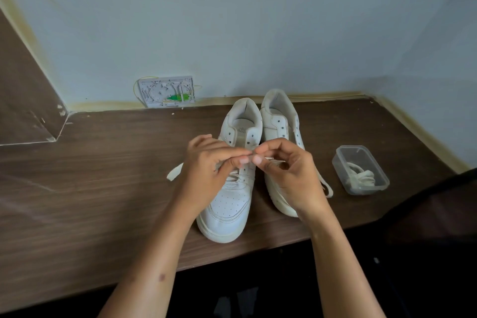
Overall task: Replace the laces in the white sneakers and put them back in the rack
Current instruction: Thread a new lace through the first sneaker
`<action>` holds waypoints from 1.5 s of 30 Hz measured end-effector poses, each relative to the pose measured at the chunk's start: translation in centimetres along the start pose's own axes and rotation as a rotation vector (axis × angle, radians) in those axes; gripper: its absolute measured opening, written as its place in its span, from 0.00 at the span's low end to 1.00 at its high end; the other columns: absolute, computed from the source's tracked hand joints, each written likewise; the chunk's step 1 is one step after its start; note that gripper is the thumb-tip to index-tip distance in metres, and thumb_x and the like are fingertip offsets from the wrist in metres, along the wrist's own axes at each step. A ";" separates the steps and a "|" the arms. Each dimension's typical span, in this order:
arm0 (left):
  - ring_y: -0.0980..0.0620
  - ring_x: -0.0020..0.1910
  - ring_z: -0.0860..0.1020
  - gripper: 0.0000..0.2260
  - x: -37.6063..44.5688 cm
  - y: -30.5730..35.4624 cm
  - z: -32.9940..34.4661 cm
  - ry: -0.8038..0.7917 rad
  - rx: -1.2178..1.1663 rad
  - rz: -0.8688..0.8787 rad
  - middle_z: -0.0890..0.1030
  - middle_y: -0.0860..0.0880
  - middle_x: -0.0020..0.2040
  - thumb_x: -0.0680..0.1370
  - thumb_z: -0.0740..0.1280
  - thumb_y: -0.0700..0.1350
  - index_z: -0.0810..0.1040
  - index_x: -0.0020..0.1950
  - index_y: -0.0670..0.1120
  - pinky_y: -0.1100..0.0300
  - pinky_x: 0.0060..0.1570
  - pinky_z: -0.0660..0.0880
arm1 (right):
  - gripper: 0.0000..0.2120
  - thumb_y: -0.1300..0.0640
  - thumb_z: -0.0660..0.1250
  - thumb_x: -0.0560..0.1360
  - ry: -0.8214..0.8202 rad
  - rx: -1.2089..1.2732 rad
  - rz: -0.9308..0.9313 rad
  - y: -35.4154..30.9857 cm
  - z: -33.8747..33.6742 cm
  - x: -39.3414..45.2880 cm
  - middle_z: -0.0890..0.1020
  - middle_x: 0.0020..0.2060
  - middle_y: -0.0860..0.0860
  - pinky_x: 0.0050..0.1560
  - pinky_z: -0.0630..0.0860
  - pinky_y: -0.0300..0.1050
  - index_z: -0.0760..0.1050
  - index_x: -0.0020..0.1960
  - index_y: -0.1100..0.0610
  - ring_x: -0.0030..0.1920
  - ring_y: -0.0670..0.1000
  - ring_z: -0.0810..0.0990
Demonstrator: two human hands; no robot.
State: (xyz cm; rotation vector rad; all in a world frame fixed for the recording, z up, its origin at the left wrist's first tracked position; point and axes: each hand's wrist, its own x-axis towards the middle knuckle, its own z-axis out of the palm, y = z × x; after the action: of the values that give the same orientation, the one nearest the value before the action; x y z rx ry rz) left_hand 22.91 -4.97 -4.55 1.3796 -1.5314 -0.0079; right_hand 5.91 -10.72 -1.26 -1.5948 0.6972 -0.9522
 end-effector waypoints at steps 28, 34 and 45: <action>0.55 0.47 0.75 0.18 0.0 -0.7 0.5 0.020 0.067 -0.168 0.73 0.57 0.51 0.82 0.55 0.51 0.77 0.67 0.49 0.38 0.51 0.75 | 0.15 0.44 0.71 0.72 0.293 -0.797 0.087 0.2 4.9 -1.4 0.77 0.40 0.47 0.43 0.77 0.51 0.73 0.46 0.54 0.39 0.49 0.77; 0.52 0.47 0.76 0.17 -0.1 -0.7 0.4 0.034 0.064 -0.114 0.71 0.56 0.51 0.80 0.59 0.44 0.77 0.67 0.47 0.39 0.51 0.75 | 0.13 0.48 0.73 0.69 0.267 -0.801 0.110 -0.2 4.8 -1.8 0.77 0.36 0.48 0.41 0.77 0.52 0.73 0.43 0.54 0.37 0.50 0.77; 0.61 0.43 0.80 0.06 0.6 0.8 -0.4 0.197 0.008 -0.237 0.81 0.62 0.40 0.70 0.77 0.41 0.85 0.44 0.50 0.62 0.65 0.64 | 0.06 0.51 0.68 0.78 0.320 -0.725 -0.194 0.8 3.3 -2.9 0.77 0.48 0.47 0.49 0.75 0.43 0.77 0.50 0.54 0.49 0.46 0.75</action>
State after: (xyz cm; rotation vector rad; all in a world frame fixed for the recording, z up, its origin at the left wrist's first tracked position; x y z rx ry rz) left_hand 22.70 -4.94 -3.49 1.5144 -1.2014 -0.0124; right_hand 7.33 -6.87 -2.96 -2.1907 1.2236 -1.1902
